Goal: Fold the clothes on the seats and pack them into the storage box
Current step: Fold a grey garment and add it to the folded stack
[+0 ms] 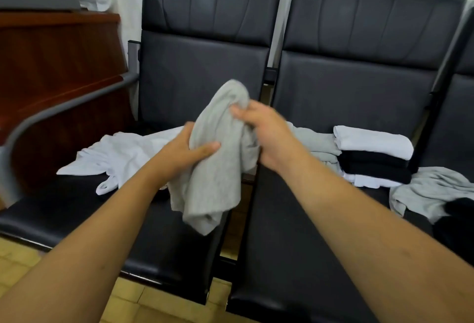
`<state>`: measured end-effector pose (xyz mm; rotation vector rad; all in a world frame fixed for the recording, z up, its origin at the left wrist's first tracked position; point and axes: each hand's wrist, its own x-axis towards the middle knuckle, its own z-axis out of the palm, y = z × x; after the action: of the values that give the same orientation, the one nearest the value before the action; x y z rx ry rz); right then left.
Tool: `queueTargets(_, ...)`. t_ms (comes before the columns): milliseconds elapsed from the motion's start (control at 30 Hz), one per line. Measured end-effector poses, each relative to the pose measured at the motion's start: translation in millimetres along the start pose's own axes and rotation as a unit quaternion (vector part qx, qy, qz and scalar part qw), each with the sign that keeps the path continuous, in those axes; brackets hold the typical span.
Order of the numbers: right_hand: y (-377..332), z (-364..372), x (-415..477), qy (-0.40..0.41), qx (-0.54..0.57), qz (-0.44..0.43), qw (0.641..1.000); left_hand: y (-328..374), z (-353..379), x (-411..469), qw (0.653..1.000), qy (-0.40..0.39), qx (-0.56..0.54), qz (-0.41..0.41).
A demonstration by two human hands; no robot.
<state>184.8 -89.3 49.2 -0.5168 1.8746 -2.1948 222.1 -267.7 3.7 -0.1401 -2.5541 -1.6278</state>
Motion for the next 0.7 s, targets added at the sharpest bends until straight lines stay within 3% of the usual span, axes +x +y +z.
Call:
queueTargets(100, -30, -28, -10, 0.089, 0.102, -0.002, 0.991, -7, 5, -6, 0.993, -0.105, 0.036, -0.033)
queueTargets(167, -42, -53, -21, 0.128, 0.110, 0.005, 0.986, -10, 11, -8, 0.991, -0.125, -0.041, -0.030)
queueTargets(267, -42, -95, -40, 0.188, 0.072, 0.030, 0.979, 0, 30, -9, 0.961, -0.138, -0.239, -0.033)
queueTargets(400, -17, -149, -77, 0.234, -0.075, 0.097, 0.964, 22, 64, -7, 0.936, -0.156, -0.314, -0.006)
queueTargets(500, 16, -172, -102, 0.225, -0.319, 0.153, 0.908, 32, 92, -12, 0.942, -0.151, -0.301, -0.004)
queueTargets(567, 38, -174, -114, 0.189, -0.414, 0.141, 0.879, 36, 113, -17, 0.957, -0.162, -0.243, 0.002)
queueTargets(700, 56, -160, -139, 0.041, -0.294, 0.044, 0.954, 38, 149, -19, 0.965, -0.210, -0.154, 0.024)
